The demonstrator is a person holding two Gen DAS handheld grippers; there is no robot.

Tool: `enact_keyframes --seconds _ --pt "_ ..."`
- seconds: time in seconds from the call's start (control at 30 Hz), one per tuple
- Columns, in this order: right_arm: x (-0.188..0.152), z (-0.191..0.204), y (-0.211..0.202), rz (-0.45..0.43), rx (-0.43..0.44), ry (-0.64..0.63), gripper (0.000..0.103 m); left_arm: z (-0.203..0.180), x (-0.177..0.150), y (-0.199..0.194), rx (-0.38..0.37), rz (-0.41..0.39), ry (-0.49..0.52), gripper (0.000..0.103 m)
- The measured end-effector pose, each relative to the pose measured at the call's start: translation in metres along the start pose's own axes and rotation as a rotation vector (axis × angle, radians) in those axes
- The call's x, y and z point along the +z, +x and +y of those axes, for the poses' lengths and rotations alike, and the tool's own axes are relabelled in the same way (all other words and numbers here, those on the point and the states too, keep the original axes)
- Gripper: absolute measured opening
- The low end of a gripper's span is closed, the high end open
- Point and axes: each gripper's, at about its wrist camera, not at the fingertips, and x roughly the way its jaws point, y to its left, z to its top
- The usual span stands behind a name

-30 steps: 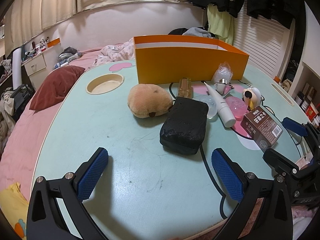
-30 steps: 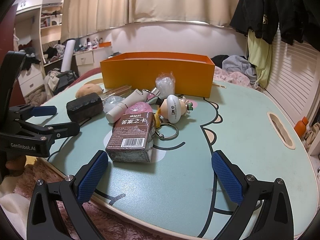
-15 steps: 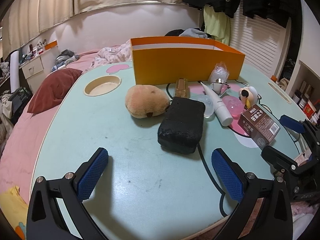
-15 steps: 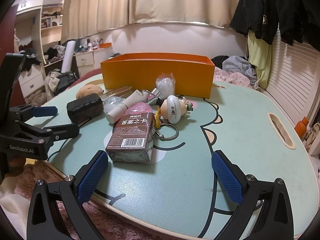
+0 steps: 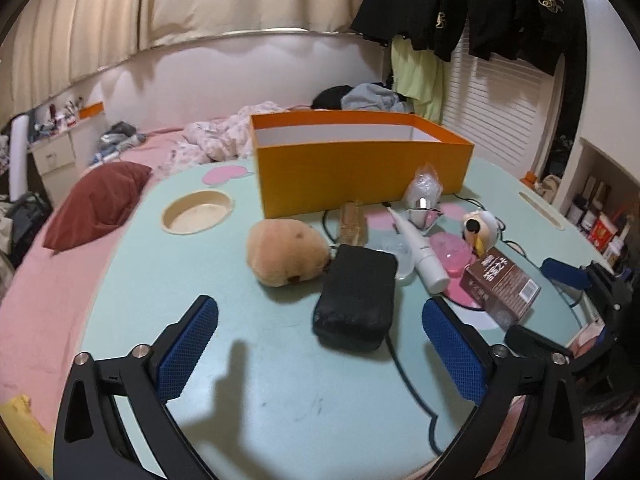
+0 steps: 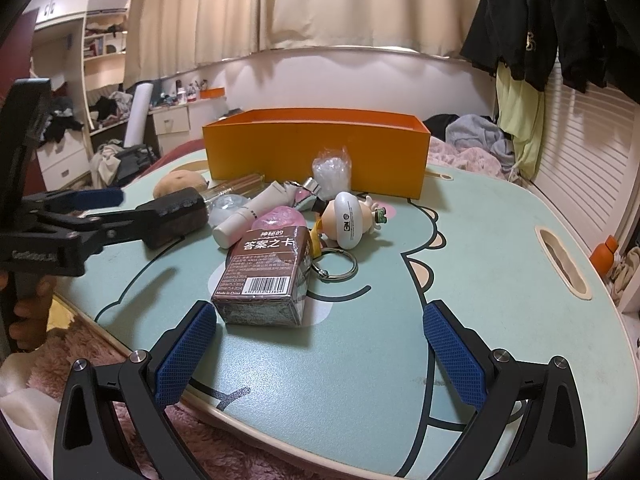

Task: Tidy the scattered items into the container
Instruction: 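Reach forward and grasp the black case with the left gripper, then carry the black case over the orange box with the left gripper while the right grasps the brown card box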

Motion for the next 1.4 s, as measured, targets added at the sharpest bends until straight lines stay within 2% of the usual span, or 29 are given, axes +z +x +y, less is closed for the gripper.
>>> enact_keyframes --seconds 0.07,0.13,0.2,0.27,0.33,0.47,0.57,0.63,0.7,0.77,0.83,0.97,1.07,1.1,1.13,1.2,1.4 --pt "0.0 0.0 0.0 0.0 0.001 0.0 0.103 -0.001 0.001 0.005 -0.014 0.016 0.002 0.083" --pt "-0.001 0.0 0.0 -0.002 0.001 0.0 0.103 -0.003 0.002 0.006 -0.017 0.02 0.01 0.079" --pt "-0.001 0.0 0.0 -0.003 0.001 0.001 0.103 -0.006 0.0 0.009 -0.033 0.031 0.018 0.068" --pt "0.0 0.0 0.001 -0.003 0.001 0.0 0.103 -0.01 -0.002 0.014 -0.047 0.046 0.029 0.045" --pt "-0.001 0.0 0.0 -0.004 0.001 0.0 0.103 -0.013 -0.004 0.013 -0.042 0.035 0.044 0.041" --pt "-0.002 0.0 0.0 -0.004 0.006 0.0 0.103 -0.014 -0.007 0.009 -0.054 0.021 0.043 0.041" --pt "0.0 -0.001 0.0 -0.008 0.026 0.0 0.103 -0.011 -0.008 -0.002 -0.057 -0.024 0.034 0.04" --pt "0.0 -0.003 -0.004 -0.025 0.053 0.011 0.096 -0.01 -0.007 -0.01 -0.055 -0.053 0.03 0.04" --pt "0.003 -0.002 -0.008 -0.059 0.05 0.005 0.089 -0.008 -0.006 -0.018 -0.058 -0.084 0.024 0.04" --pt "0.007 0.003 -0.008 -0.066 0.04 -0.025 0.087 -0.007 -0.005 -0.024 -0.061 -0.098 0.021 0.04" --pt "0.012 0.009 -0.007 -0.07 0.037 -0.048 0.08 -0.008 -0.003 -0.028 -0.055 -0.104 0.02 0.04" --pt "0.023 0.016 0.001 -0.063 0.051 -0.053 0.08 -0.009 -0.002 -0.034 -0.067 -0.121 0.016 0.04" --pt "0.032 0.018 0.013 -0.018 0.066 -0.029 0.079 -0.008 -0.002 -0.038 -0.07 -0.129 0.012 0.04" --pt "0.029 0.017 0.015 -0.009 0.069 -0.022 0.068 -0.008 -0.002 -0.038 -0.069 -0.132 0.01 0.04" --pt "0.029 0.017 0.017 0.006 0.07 -0.022 0.041 -0.007 -0.002 -0.039 -0.069 -0.136 0.009 0.04" --pt "0.028 0.015 0.021 0.028 0.08 -0.02 0.039 -0.006 -0.002 -0.041 -0.068 -0.145 0.005 0.04" --pt "0.03 -0.004 0.002 -0.039 0.104 0.04 0.039 -0.004 0.003 -0.048 -0.069 -0.174 0.003 0.04"
